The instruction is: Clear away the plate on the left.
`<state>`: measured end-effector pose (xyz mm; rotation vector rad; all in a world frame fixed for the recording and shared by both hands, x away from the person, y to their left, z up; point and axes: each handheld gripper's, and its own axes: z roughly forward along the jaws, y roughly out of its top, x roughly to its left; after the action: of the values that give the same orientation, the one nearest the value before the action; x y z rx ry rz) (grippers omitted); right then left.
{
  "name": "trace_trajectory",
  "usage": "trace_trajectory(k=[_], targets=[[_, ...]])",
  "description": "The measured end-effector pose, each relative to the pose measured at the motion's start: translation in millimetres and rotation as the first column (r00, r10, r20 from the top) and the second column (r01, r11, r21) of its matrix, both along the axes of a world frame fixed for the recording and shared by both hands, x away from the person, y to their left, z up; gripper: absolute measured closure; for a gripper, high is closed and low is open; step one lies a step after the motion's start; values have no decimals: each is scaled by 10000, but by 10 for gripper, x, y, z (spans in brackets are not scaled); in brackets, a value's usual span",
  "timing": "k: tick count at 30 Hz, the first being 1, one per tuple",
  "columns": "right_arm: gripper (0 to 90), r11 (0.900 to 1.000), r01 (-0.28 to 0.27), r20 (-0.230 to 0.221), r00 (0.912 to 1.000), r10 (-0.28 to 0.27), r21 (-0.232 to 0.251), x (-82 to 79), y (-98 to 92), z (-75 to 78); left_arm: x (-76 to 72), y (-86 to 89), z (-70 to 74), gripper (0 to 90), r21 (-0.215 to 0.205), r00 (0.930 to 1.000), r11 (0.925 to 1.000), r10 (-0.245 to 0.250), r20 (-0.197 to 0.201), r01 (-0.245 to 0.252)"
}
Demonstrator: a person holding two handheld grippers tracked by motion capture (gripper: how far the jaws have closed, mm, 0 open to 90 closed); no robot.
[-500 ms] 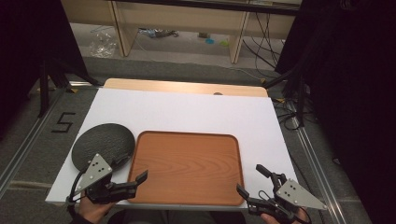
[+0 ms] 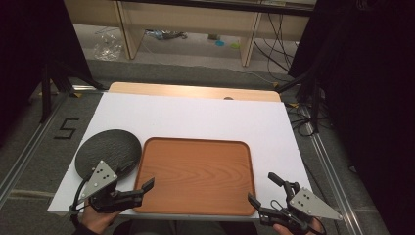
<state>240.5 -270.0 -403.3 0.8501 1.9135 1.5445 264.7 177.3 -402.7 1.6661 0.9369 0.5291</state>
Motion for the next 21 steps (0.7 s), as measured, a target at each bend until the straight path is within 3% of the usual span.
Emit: trace_trajectory(k=[16,20,21], targets=[[154,10000,-23,-5,10000,23,13,-1,2,-1,20,19,-4,156,25,9999,10000,88,-119,-87],[154,10000,33,-5,10000,-33,-2,-7,1,3,38,30,-9,157,-54,9994,9999,123,-334,-125],[154,9999,-160,-93,9998,160,-13,0,1,1,56,48,-14,157,-129,9987,9998,157,-477,-164]])
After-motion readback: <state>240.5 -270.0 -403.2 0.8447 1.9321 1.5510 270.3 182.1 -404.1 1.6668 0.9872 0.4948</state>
